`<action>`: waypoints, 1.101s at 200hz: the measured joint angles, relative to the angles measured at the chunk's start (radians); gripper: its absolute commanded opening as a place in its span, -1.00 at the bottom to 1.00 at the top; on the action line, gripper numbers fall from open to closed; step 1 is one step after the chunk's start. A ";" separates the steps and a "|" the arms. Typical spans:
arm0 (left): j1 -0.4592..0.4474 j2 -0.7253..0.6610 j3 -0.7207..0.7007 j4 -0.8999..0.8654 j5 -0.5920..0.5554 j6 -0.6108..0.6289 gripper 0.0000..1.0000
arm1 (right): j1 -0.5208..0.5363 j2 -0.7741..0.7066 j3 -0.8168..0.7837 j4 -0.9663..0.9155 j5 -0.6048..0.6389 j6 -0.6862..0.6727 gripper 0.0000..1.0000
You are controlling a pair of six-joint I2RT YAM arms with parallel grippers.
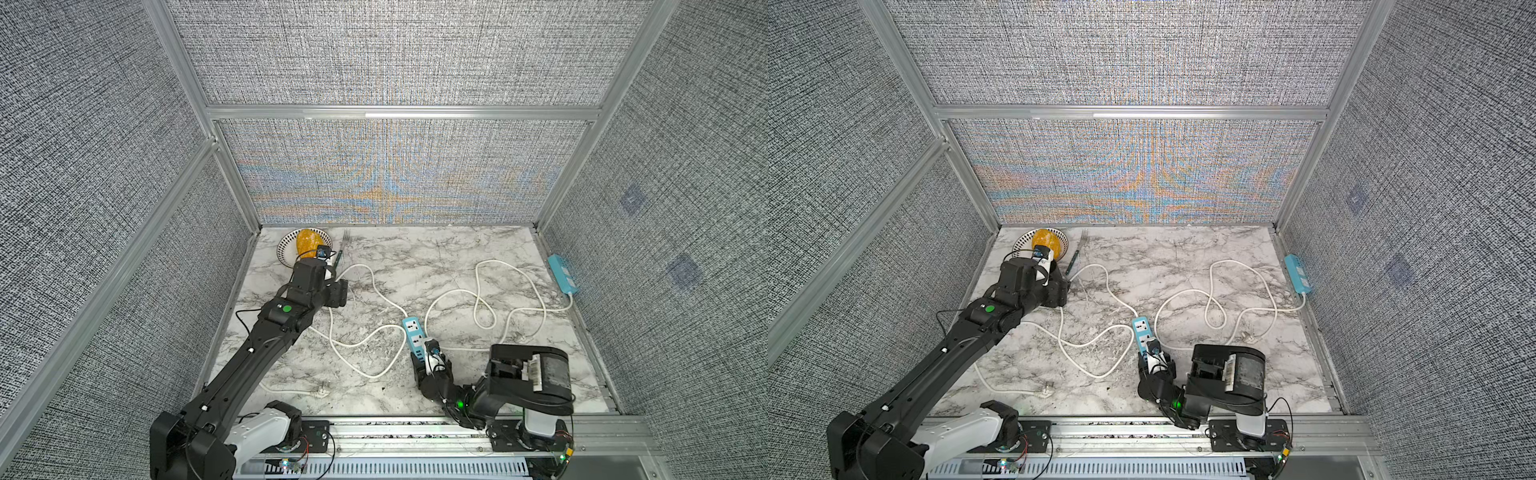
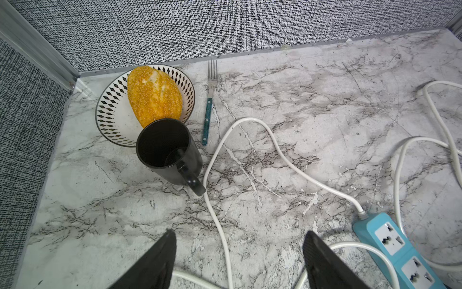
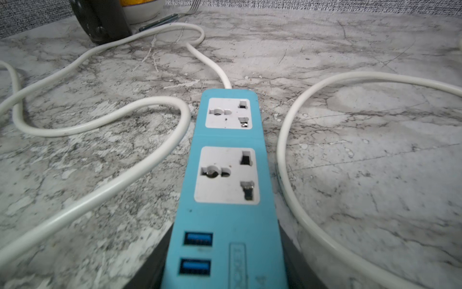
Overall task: Wrap the cord around the power strip
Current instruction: Pick up the power strip from the center of the board.
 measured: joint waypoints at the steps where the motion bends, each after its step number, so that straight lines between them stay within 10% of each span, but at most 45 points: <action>1: 0.000 0.000 0.000 0.000 0.000 0.001 0.62 | 0.000 -0.007 0.000 -0.012 -0.003 0.000 -0.35; 73: -0.002 0.034 0.034 0.027 0.054 0.066 0.62 | -0.038 -0.383 0.004 -0.371 -0.142 -0.098 -0.65; 220: -0.003 0.200 -0.053 0.350 0.339 0.363 0.66 | -0.563 -0.951 0.179 -0.756 -0.779 -0.346 -0.88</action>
